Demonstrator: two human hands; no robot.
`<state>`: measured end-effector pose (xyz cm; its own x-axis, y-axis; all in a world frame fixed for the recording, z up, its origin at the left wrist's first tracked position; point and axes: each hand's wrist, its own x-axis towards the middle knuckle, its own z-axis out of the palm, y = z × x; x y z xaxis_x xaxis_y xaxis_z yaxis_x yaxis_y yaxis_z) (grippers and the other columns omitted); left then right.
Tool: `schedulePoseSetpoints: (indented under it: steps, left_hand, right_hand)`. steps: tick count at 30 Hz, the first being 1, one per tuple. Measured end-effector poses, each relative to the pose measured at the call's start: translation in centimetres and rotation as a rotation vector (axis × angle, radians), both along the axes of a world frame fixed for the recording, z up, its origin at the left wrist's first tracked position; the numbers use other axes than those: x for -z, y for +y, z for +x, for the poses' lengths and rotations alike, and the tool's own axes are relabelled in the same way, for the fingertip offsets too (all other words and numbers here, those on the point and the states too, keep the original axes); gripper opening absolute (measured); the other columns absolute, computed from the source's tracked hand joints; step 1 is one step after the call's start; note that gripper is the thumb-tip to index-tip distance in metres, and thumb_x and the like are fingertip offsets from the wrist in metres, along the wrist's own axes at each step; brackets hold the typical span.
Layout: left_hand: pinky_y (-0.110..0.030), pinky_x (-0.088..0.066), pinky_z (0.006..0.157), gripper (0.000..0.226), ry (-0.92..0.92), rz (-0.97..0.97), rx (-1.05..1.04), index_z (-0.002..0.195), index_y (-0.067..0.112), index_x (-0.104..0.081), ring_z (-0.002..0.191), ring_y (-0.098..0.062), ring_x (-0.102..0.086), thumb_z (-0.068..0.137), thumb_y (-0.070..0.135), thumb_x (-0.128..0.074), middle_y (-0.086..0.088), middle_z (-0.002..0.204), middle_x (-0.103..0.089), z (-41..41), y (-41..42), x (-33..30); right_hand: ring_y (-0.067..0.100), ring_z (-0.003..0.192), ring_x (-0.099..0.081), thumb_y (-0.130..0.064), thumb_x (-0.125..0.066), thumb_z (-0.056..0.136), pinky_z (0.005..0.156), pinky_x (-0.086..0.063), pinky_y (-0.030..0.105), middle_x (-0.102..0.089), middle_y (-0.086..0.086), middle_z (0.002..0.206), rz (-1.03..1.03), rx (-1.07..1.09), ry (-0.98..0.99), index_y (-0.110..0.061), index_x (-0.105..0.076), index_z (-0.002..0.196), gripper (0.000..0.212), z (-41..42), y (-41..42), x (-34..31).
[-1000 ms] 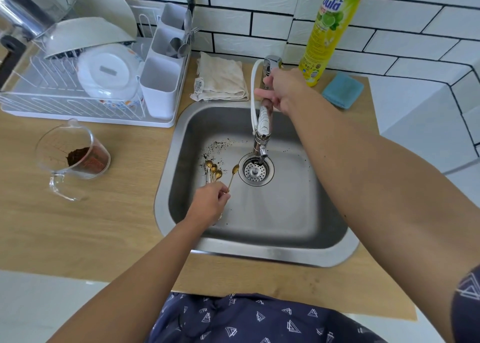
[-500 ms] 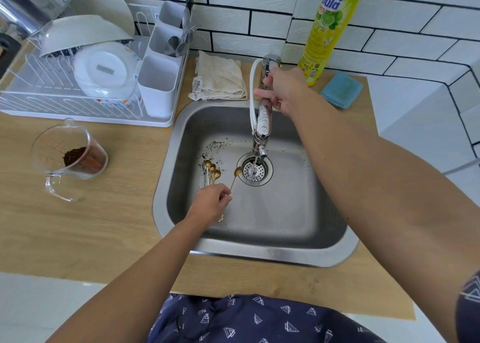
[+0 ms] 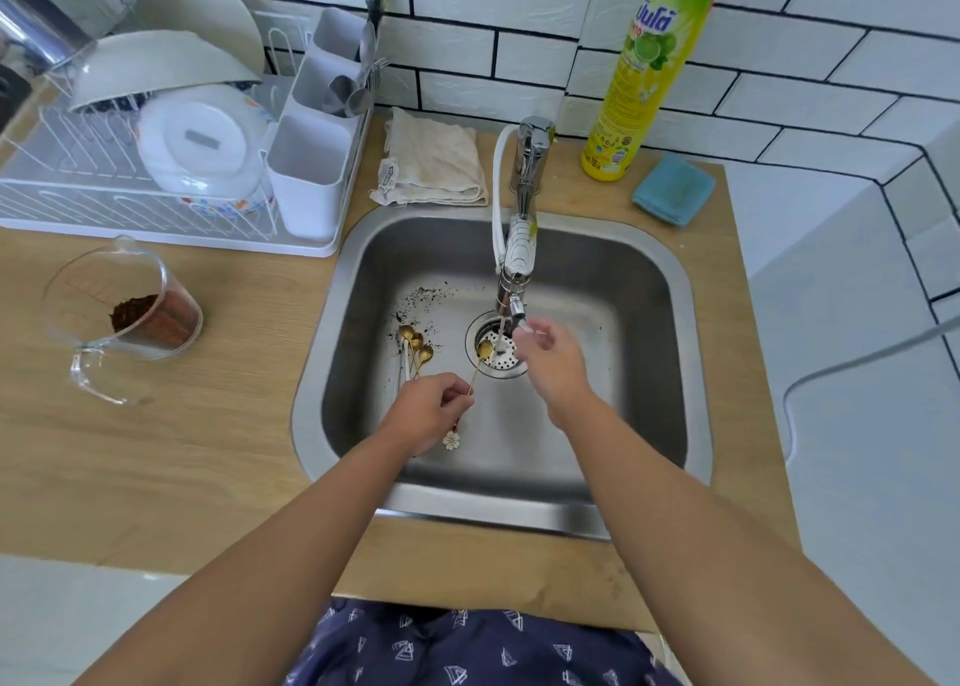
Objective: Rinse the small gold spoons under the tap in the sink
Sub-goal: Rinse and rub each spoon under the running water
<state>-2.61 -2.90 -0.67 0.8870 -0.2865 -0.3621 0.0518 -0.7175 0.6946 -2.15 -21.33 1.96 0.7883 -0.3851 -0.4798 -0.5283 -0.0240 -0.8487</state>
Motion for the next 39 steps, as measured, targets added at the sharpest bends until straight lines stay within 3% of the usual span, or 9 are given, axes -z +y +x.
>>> schedulePoseSetpoints:
  steps: [5, 9, 12, 15, 19, 24, 28, 33, 39]
  left_hand:
    - [-0.019, -0.05, 0.067, 0.012, -0.03, -0.06, 0.042, 0.102, 0.022, -0.074, 0.069, 0.003, -0.062, 0.093, 0.026, -0.067, 0.015, 0.077, -0.068, -0.1, -0.2, -0.1]
    - [-0.022, -0.052, 0.066, 0.012, -0.054, -0.075, 0.072, 0.103, 0.024, -0.074, 0.068, 0.001, -0.064, 0.095, 0.026, -0.064, 0.013, 0.078, -0.07, -0.2, -0.2, -0.2]
    - [-0.026, -0.055, 0.069, 0.013, -0.061, -0.074, 0.088, 0.104, 0.023, -0.074, 0.071, -0.004, -0.066, 0.096, 0.024, -0.063, 0.01, 0.08, -0.071, -0.3, -0.2, -0.3]
    - [-0.023, -0.052, 0.065, 0.012, -0.079, -0.053, 0.11, 0.099, 0.023, -0.073, 0.069, -0.004, -0.064, 0.096, 0.024, -0.062, 0.01, 0.077, -0.07, -0.4, -0.2, -0.5]
    - [-0.016, -0.047, 0.061, 0.011, -0.091, -0.053, 0.089, 0.099, 0.023, -0.072, 0.068, -0.004, -0.064, 0.097, 0.024, -0.061, 0.011, 0.075, -0.068, -0.3, -0.2, -0.7]
    - [-0.03, -0.054, 0.068, 0.011, -0.093, -0.068, 0.072, 0.098, 0.02, -0.073, 0.069, -0.012, -0.066, 0.096, 0.021, -0.062, 0.007, 0.074, -0.069, -0.2, -0.2, -0.6]
    - [-0.03, -0.054, 0.069, 0.012, -0.107, -0.073, 0.079, 0.099, 0.023, -0.073, 0.07, -0.009, -0.065, 0.095, 0.023, -0.062, 0.011, 0.075, -0.068, -0.2, -0.1, -0.4]
    - [-0.033, -0.054, 0.069, 0.013, -0.124, -0.066, 0.077, 0.097, 0.021, -0.074, 0.069, -0.011, -0.065, 0.095, 0.024, -0.061, 0.007, 0.075, -0.07, -0.3, 0.0, -0.5]
    - [-0.031, -0.052, 0.066, 0.014, -0.124, -0.054, 0.093, 0.092, 0.02, -0.073, 0.067, -0.012, -0.063, 0.096, 0.024, -0.06, 0.004, 0.072, -0.069, -0.5, -0.1, -0.9]
  right_hand:
    - [0.018, 0.113, -0.065, -0.023, -0.079, 0.088, 0.099, -0.051, 0.037, -0.069, 0.001, 0.122, 0.033, -0.219, 0.014, -0.026, -0.061, 0.132, 0.048, -0.8, 2.0, 1.0]
    - [0.005, 0.086, -0.071, -0.013, -0.08, 0.086, 0.08, -0.051, 0.019, -0.076, -0.001, 0.099, -0.068, -0.189, -0.048, -0.029, -0.067, 0.102, 0.026, -0.5, 2.2, 1.0]
    - [0.004, 0.063, -0.072, -0.013, -0.068, 0.095, 0.059, -0.049, 0.012, -0.078, 0.01, 0.091, 0.0, -0.116, -0.057, -0.012, -0.071, 0.105, 0.01, -0.3, 2.0, 1.3]
    - [0.008, 0.07, -0.074, -0.014, -0.055, 0.105, 0.063, -0.053, 0.016, -0.076, 0.008, 0.098, 0.06, -0.158, -0.052, -0.012, -0.069, 0.107, 0.014, -0.2, 1.9, 1.4]
    - [0.009, 0.078, -0.076, -0.015, -0.064, 0.1, 0.069, -0.052, 0.022, -0.077, 0.003, 0.099, 0.115, -0.192, -0.047, -0.026, -0.066, 0.1, 0.012, -0.1, 1.9, 1.4]
    - [0.01, 0.079, -0.077, -0.016, -0.052, 0.106, 0.069, -0.054, 0.022, -0.078, -0.001, 0.096, 0.169, -0.19, -0.043, -0.019, -0.067, 0.106, 0.015, 0.2, 2.0, 1.8]
    - [0.013, 0.076, -0.078, -0.02, -0.063, 0.099, 0.065, -0.053, 0.022, -0.079, -0.001, 0.085, 0.148, -0.165, -0.076, -0.018, -0.072, 0.096, 0.009, 0.2, 2.0, 2.2]
    - [0.014, 0.084, -0.079, -0.017, -0.057, 0.103, 0.069, -0.056, 0.021, -0.08, 0.0, 0.1, 0.233, -0.165, -0.08, -0.016, -0.067, 0.118, 0.018, -0.2, 2.2, 2.6]
    - [0.015, 0.083, -0.079, -0.018, -0.05, 0.107, 0.07, -0.057, 0.023, -0.079, 0.002, 0.099, 0.218, -0.111, -0.124, -0.02, -0.069, 0.11, 0.019, -0.8, 2.6, 2.5]
